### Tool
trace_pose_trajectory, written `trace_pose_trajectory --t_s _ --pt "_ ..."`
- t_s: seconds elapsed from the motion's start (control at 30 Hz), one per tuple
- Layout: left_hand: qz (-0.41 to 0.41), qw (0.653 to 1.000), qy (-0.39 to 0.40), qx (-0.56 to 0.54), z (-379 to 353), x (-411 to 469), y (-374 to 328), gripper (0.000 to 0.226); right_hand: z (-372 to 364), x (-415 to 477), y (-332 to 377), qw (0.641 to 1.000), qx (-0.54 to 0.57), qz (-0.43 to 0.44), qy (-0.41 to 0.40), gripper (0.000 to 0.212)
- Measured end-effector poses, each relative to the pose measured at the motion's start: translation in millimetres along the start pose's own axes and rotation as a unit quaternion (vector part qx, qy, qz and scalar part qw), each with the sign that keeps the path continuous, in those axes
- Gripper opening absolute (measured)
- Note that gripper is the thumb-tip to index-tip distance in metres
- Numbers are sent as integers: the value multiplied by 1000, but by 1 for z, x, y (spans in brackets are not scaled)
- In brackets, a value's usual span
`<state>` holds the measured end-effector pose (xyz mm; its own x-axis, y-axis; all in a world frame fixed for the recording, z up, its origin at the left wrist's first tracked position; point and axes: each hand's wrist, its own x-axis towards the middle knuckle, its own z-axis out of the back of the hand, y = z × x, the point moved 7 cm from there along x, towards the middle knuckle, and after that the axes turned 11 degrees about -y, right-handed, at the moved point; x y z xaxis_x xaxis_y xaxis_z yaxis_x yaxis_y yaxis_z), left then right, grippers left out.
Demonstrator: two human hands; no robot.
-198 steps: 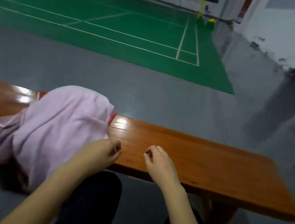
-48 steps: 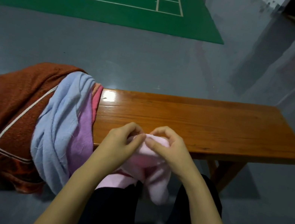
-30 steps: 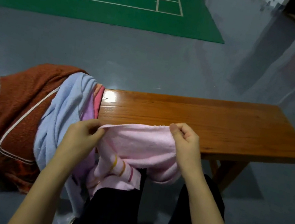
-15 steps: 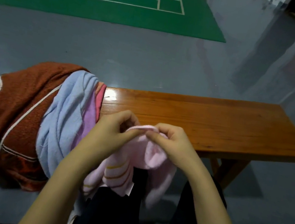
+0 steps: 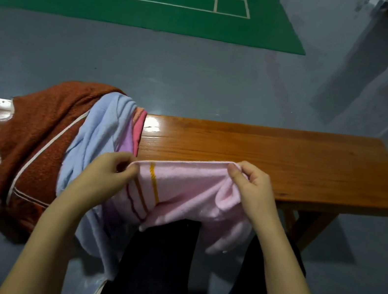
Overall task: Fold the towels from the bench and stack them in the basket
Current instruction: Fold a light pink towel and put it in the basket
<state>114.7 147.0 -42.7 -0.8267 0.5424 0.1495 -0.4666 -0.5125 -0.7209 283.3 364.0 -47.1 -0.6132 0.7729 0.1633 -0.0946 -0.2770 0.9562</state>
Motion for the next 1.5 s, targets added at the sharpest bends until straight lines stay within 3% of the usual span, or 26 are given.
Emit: trace_pose_trajectory --t_s 0.1,0.27,0.33,0.4,0.47,0.53,0.67,0.73,0.9,0.97,1.17,1.23,1.4,1.5 --pt "19 997 -36 -67 -1 -1 9 29 5 1 -5 1000 5 -9 -22 35" --pt "51 976 -149 -154 -2 -8 9 30 -1 -3 -8 999 20 -31 -2 28" --pt "42 967 -160 -192 -8 -11 -13 25 -7 -6 -3 998 42 -50 23 18" --pt "5 959 -129 -253 -21 -12 -43 3 -16 -11 5 988 113 -71 75 12" --pt "-60 959 -72 -269 -39 -15 -73 27 -27 -17 17 969 191 -87 132 27" --pt "-98 962 6 -254 -58 -18 -95 42 -31 -19 30 957 232 -83 156 29" --pt "-107 976 58 -182 -72 -16 -98 31 -14 -13 39 973 202 -45 105 23" --pt "-138 977 62 -149 -71 -17 -98 13 -6 -10 36 978 188 -39 80 24" --pt "-110 978 -55 -169 -41 -9 -89 12 -16 -14 29 991 33 -31 127 8" --pt "-92 979 -103 -152 -23 -4 -80 10 -17 -17 26 988 -16 -29 149 16" --pt "-53 976 -196 -77 22 1 -52 9 1 -5 38 996 26 1 89 12" --pt "-72 979 -175 -75 19 1 -56 14 -2 -5 45 995 43 10 95 9" --pt "-117 970 10 -211 -36 -18 -108 30 -22 -13 60 988 77 27 131 11" --pt "-119 975 15 -187 -50 -20 -109 23 -19 -13 59 987 91 19 127 10"
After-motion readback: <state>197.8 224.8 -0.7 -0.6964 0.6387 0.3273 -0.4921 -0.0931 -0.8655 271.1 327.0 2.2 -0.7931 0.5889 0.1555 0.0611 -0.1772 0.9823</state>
